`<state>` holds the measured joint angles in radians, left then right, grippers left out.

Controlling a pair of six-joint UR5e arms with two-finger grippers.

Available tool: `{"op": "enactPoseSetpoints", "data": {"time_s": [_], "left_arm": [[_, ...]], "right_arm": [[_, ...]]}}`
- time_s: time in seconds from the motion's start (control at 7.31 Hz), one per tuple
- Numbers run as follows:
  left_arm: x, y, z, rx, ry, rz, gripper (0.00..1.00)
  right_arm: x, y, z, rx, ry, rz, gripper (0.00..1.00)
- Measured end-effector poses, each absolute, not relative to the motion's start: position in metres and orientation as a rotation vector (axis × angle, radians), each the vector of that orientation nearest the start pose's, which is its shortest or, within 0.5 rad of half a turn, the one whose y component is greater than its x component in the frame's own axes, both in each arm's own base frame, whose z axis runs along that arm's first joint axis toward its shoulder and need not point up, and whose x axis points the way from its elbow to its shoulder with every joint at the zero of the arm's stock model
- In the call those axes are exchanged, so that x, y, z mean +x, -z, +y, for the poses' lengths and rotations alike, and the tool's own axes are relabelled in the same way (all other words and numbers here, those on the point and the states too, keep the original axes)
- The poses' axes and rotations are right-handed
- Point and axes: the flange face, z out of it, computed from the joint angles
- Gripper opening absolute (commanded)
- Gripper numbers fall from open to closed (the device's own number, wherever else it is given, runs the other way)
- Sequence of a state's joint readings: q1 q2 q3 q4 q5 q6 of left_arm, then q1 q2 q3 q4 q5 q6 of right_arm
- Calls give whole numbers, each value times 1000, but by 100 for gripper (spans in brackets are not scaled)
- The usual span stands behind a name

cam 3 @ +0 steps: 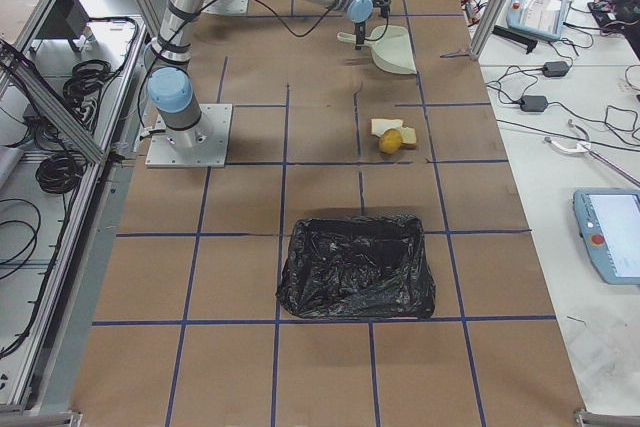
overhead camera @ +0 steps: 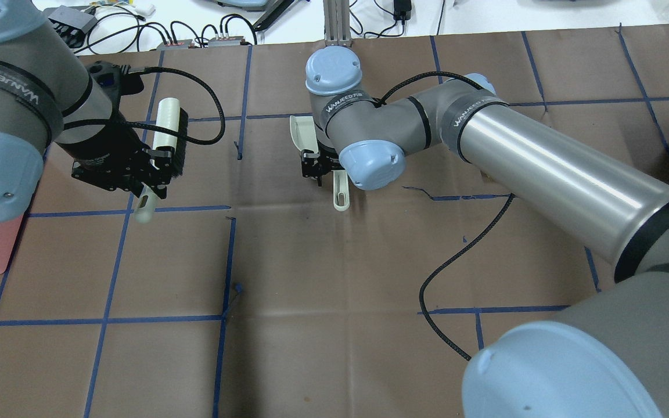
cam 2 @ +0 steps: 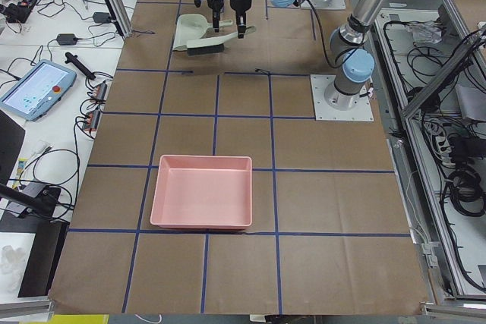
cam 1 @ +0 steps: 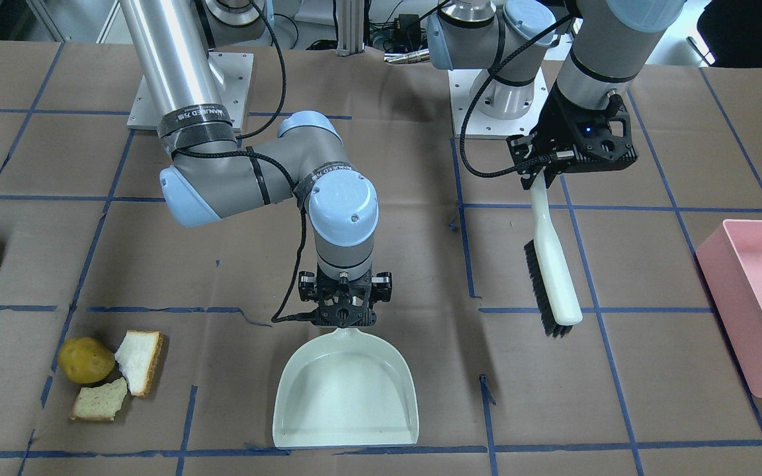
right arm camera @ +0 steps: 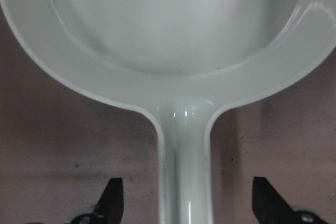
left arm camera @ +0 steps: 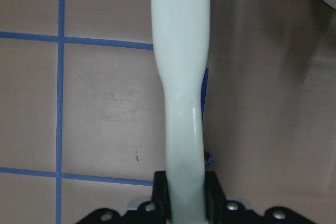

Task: Sweep and dump trash in nearest bin
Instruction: 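Grasp the white dustpan handle with the right gripper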

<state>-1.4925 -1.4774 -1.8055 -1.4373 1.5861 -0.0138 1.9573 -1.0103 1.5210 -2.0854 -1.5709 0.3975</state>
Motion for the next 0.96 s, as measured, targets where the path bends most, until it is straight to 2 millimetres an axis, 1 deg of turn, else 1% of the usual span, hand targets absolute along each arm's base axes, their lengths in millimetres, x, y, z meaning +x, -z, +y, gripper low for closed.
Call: {"op": "enactPoseSetpoints", "data": {"time_s": [0.14, 0.41, 0.68, 0.82, 0.96], "left_arm": [[-96, -430, -457, -144, -13, 3123, 6], [-96, -430, -457, -144, -15, 3124, 6], [-96, -430, -457, -144, -14, 3125, 6], [-97, -430, -457, -144, -14, 3125, 6], [-96, -430, -457, -144, -15, 3125, 6]], "right_arm": [[375, -231, -569, 17, 6, 3141, 55], [375, -232, -569, 17, 8, 3141, 40], [375, -233, -570, 18, 11, 3138, 18], [374, -234, -570, 19, 9, 3137, 14], [373, -235, -571, 21, 9, 3135, 12]]}}
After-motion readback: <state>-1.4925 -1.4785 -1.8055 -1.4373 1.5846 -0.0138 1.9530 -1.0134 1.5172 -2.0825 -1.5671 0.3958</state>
